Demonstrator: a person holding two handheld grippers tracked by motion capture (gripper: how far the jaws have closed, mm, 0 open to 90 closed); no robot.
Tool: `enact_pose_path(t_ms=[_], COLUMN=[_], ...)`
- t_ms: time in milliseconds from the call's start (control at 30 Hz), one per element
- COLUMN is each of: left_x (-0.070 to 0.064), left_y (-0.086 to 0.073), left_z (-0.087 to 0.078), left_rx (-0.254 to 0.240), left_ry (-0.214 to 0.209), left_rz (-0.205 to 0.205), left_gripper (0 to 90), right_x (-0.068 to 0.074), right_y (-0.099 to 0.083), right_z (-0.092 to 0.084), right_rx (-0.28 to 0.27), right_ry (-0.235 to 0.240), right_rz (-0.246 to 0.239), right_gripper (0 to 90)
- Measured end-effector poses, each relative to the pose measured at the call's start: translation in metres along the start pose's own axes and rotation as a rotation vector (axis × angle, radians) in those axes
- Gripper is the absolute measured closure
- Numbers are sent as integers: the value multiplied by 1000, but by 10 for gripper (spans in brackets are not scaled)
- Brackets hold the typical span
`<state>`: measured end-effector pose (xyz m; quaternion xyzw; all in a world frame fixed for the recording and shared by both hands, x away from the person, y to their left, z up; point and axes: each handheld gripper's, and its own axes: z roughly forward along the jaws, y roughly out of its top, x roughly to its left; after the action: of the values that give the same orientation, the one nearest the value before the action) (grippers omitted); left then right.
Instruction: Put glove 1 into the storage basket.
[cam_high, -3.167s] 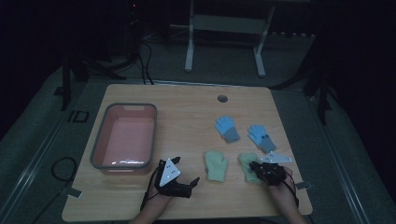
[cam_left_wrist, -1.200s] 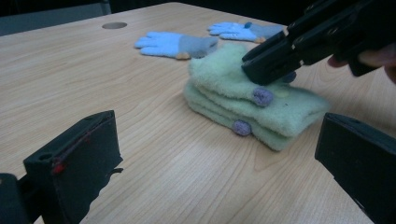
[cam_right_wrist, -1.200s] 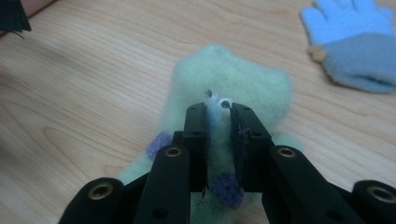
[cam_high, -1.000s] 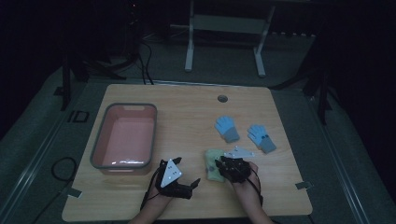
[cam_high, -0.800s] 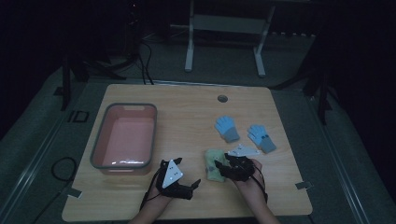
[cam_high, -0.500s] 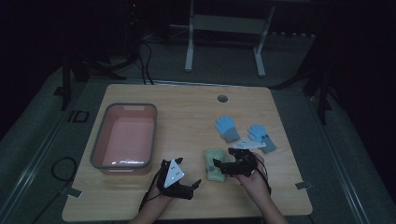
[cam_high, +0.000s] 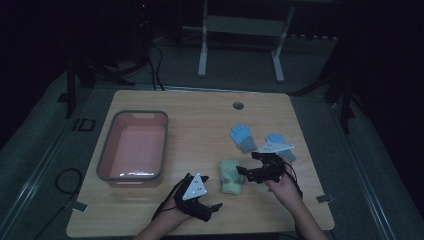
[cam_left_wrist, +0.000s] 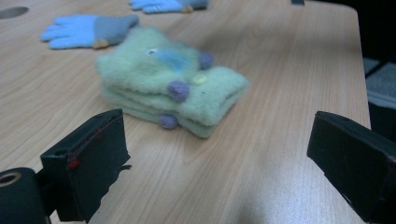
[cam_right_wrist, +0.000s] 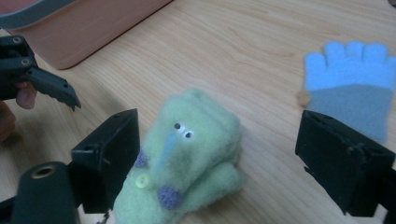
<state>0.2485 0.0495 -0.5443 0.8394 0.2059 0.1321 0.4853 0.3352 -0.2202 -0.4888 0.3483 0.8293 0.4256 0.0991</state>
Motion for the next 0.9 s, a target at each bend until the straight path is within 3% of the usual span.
enact_pose_path(t_ms=[100,200,267,333,400,500,667,733,900], left_x=[-1,-2,-2,-3,-5,-7,-4,-3,-1], left_y=[4,8,11,14,17,21,26,27,29], left_z=[3,6,10,12,15,19,28,31,39], left_rx=[6,3,15,44,49,53,72,86,108], left_ry=[-18,-29,-51,-58,-69,-86,-120,-113,-118], left_rz=[33,77,100,140,152,184,239,270,317], left_gripper=[66,118,151,177,197,225,314,329,380], right_x=[-2,-5,-8,-11,-12,-12,-13,-13,-13], right_y=[2,2,3,3,4,5,8,9,9], right_z=[-1,2,5,9,12,16,28,32,41], right_rx=[-16,0,-3,8,14,20,51,54,75], right_ry=[42,45,69,77,74,86,126,144,126], right_rz=[14,6,7,4,8,6,-12,-12,-2], right_gripper=[120,151,232,238,242,317,361,361,356])
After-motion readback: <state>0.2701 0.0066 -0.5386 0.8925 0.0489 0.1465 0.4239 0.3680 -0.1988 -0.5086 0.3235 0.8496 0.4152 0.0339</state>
